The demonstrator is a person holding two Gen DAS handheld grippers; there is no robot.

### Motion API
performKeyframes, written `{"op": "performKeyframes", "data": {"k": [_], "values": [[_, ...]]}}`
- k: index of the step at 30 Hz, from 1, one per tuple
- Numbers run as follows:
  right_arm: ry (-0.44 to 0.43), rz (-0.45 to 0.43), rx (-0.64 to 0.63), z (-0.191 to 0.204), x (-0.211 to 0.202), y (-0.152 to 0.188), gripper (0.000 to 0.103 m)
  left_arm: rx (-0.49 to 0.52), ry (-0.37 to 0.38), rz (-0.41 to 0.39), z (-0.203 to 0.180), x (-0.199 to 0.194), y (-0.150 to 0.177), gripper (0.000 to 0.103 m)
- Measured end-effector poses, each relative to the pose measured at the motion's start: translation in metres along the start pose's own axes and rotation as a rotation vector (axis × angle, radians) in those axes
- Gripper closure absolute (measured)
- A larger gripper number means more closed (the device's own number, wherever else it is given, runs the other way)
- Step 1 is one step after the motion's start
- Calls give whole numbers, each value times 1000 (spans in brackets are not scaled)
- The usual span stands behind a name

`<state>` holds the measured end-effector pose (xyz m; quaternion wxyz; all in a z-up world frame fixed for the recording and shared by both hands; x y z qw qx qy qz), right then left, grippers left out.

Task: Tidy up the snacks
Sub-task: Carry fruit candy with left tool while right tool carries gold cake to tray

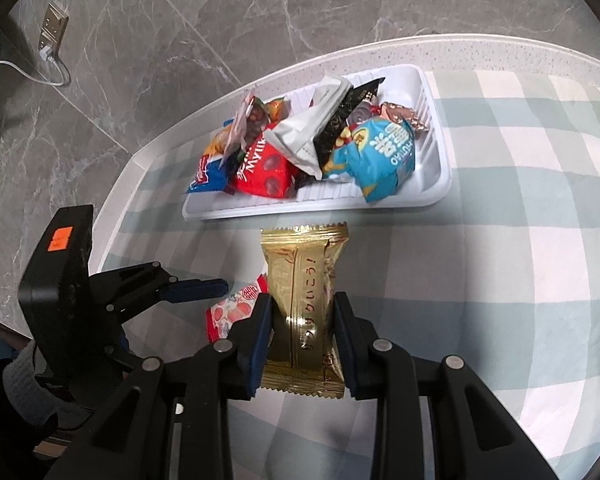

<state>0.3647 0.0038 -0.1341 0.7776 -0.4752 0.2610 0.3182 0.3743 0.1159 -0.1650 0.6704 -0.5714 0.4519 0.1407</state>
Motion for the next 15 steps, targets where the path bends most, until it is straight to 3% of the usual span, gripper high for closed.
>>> {"op": "performKeyframes", "data": {"k": [4, 6, 8, 15], "values": [[2, 1, 4, -1, 1, 0, 70, 36, -3, -8, -2, 2, 2, 43], [2, 2, 6, -1, 1, 0, 70, 61, -10, -15, -3, 3, 2, 48], [2, 2, 8, -1, 2, 1, 70, 66, -5, -27, -4, 4, -1, 69], [-4, -1, 29, -2, 2, 0, 70, 1, 14, -41, -3, 4, -9, 71]]}}
Point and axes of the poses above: each gripper's, at about its wrist camera, not at the fingertips, and x roughly the way its jaws point, z to its left, y to its underside, the point moved 9 cm from there along x, roughly the way its jaws point, and after that the axes turned 15 degrees about -z, right-handed, at the moved point
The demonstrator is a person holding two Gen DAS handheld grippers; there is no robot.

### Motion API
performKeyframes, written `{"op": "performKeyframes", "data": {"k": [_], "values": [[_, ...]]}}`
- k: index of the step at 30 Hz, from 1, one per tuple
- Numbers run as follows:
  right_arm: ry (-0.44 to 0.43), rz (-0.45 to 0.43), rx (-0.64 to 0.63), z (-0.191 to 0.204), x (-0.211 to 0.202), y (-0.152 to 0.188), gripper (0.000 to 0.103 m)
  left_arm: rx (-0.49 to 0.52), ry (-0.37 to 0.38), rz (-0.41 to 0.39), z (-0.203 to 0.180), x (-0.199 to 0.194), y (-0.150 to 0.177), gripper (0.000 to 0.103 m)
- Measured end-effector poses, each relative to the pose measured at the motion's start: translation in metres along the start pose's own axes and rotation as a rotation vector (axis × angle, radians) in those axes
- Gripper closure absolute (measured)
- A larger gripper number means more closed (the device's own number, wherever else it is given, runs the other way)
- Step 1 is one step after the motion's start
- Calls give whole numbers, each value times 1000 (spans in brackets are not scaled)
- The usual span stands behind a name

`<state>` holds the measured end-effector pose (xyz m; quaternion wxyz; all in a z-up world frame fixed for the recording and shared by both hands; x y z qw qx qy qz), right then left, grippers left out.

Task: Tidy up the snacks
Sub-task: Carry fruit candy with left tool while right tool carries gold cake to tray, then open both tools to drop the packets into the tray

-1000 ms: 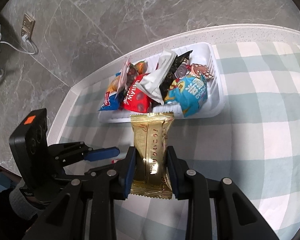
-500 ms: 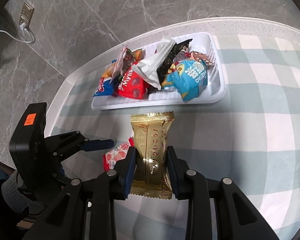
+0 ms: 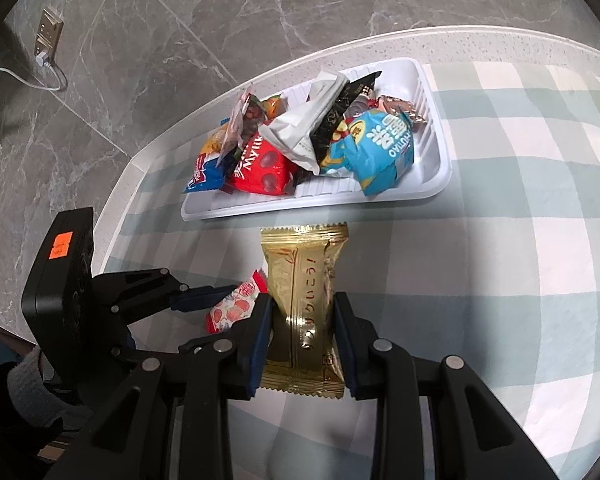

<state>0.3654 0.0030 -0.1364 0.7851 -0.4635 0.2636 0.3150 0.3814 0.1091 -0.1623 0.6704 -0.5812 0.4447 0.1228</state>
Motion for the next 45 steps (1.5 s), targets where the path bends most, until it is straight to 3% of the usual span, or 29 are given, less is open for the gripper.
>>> {"op": "performKeyframes", "data": {"k": [22, 34, 45], "values": [[-41, -46, 56, 4, -11, -22, 70, -150, 24, -102, 23, -29, -38, 71], [-49, -115, 68, -2, 0, -82, 69, -259, -7, -190, 74, -32, -102, 71], [-11, -126, 79, -21, 42, -136, 69, -317, -56, -204, 120, 0, -155, 71]]}}
Point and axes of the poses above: each gripper's, at about its wrist camera, not at the fingertips, and x roughly the way its jaws point, z to its left, y to its underside, the point moved 9 cm from there along x, roughly the way its jaws point, and after that the axes turned 15 degrees about -z, right-handed, at the moved point
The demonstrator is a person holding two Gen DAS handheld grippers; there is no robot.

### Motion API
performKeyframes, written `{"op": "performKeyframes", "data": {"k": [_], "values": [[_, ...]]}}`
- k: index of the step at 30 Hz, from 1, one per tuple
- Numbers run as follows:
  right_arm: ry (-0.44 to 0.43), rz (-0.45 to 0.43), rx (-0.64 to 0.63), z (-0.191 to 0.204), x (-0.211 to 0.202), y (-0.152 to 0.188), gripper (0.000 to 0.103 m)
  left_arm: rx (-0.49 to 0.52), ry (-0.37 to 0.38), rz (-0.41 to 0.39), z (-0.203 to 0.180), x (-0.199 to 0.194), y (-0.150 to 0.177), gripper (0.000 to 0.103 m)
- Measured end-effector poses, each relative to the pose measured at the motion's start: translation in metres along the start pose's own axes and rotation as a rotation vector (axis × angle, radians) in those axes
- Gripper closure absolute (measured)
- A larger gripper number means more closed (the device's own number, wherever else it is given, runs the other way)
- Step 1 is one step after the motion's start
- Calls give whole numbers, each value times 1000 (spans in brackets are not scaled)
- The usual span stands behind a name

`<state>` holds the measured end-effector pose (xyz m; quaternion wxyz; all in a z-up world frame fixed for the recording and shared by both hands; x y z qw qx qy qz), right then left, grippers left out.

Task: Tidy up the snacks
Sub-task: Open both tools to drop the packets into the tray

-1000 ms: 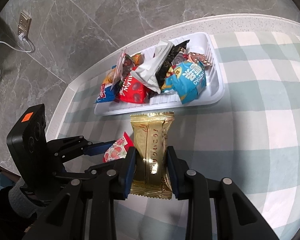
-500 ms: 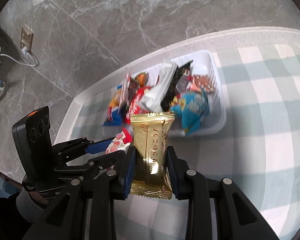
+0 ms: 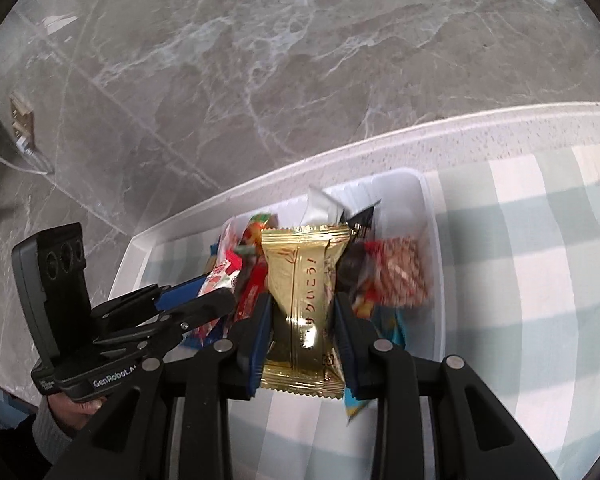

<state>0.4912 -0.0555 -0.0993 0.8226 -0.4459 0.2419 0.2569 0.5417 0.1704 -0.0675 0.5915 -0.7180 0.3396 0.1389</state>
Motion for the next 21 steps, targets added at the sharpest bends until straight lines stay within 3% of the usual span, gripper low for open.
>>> {"op": "performKeyframes", "data": {"k": [6, 10, 21], "values": [[43, -3, -30, -9, 20, -10, 68, -18, -38, -9, 7, 22, -11, 68], [55, -26, -50, -9, 21, -13, 56, -23, -44, -31, 7, 23, -14, 51], [63, -121, -113, 6, -31, 7, 47, -21, -61, -96, -5, -16, -9, 40]]}}
Point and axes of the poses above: each gripper's, at about its wrist camera, not at the fingertips, and x roughly the way its jaws point, z to its left, y to its underside, the point moved 9 cm from there along x, roughly the way its jaws point, and after that the axes turned 15 degrees about -z, right-handed, at the moved point
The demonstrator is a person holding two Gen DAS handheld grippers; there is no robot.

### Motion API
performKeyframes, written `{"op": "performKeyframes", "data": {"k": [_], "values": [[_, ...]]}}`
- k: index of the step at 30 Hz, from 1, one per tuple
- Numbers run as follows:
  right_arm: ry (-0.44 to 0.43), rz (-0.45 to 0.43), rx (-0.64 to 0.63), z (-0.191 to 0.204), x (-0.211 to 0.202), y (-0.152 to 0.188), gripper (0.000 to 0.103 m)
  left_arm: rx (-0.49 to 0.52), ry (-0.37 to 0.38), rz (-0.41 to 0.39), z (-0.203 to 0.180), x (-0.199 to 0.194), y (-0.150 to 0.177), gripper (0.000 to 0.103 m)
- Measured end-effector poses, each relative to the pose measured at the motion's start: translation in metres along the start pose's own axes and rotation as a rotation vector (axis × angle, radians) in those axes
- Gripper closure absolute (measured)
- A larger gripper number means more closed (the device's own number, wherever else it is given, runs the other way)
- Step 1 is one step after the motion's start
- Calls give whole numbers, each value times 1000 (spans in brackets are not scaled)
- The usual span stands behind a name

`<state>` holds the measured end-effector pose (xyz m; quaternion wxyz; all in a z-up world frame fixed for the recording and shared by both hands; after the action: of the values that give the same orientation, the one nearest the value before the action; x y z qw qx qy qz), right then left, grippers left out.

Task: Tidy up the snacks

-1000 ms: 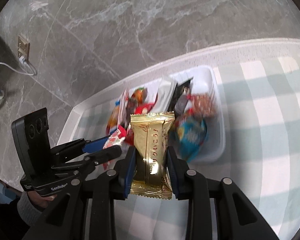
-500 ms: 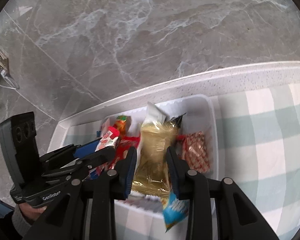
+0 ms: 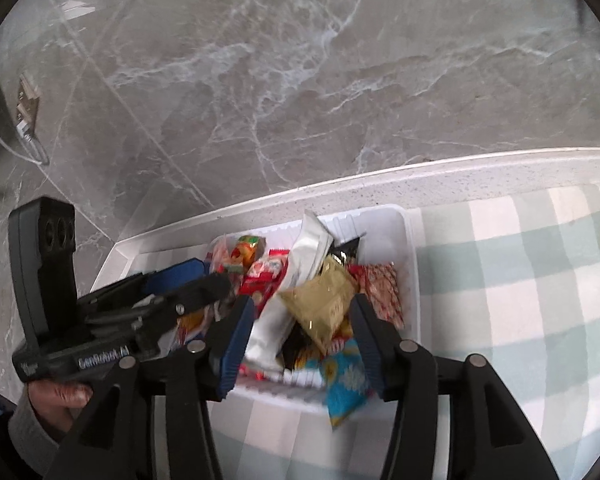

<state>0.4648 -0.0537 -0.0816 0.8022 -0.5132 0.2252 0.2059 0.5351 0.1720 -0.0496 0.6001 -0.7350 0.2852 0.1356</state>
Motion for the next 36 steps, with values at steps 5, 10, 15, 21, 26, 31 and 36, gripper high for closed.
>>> {"op": "performKeyframes", "data": {"k": [5, 10, 15, 21, 26, 31, 36], "values": [[26, -22, -12, 2, -36, 20, 35, -17, 3, 6, -9, -25, 16, 28], [81, -35, -29, 0, -72, 40, 26, -6, 17, 20, -24, -52, 38, 9], [119, -49, -57, 3, -101, 53, 10, 31, 14, 18, -44, -78, 52, 0], [158, -89, -86, 11, -128, 59, 7, 59, 14, -2, -59, -108, 57, 0], [170, -104, -97, 19, -143, 66, 5, 78, 11, -19, -63, -126, 56, 0], [178, -105, -94, 26, -154, 75, 4, 72, 11, -32, -58, -148, 63, 0], [183, -101, -101, 35, -160, 84, 4, 51, 1, -28, -46, -163, 75, 0]]}}
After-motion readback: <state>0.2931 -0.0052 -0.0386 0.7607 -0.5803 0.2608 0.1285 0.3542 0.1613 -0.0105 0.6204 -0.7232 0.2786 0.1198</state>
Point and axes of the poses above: each gripper's, at about its wrist camera, not at the fingertips, and x roughly the way its jaws point, z to its left, y to its underside, the point moved 9 cm from there along x, roughly the way its jaws point, and after that the axes turned 15 degrees about -z, right-handed, at the moved point
